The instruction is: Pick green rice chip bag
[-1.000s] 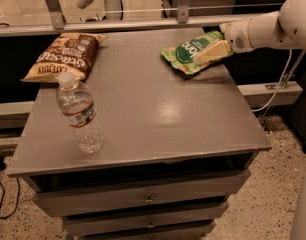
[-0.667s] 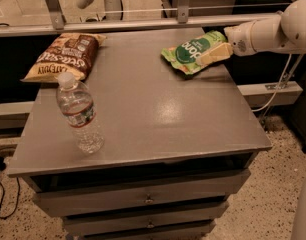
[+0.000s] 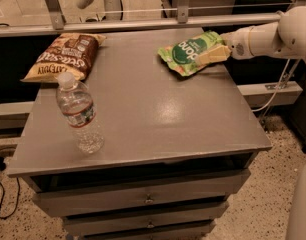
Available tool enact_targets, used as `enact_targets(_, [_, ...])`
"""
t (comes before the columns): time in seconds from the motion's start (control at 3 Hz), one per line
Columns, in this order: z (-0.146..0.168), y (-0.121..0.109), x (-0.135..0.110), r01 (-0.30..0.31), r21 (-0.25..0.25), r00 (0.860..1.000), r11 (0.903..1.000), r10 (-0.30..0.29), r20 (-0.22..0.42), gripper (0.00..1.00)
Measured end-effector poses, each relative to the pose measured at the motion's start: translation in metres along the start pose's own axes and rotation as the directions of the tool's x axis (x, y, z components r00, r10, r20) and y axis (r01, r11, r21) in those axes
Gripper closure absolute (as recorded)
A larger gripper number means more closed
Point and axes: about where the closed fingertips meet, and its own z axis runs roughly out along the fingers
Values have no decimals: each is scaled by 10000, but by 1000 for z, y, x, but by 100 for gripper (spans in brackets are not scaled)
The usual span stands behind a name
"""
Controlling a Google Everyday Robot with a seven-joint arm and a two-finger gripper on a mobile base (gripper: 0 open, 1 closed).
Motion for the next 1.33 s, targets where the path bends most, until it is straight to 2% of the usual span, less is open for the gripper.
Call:
enact_targets(0.67, [9,6,1,-343,-113,9993,9993,341,-144,65])
enact_targets(1.0, [3,14,-4,-285,-121,9996,9995,284,-83,90])
enact_targets(1.33, [-5,31,-16,-115,-292,9999,9995,118,124,100])
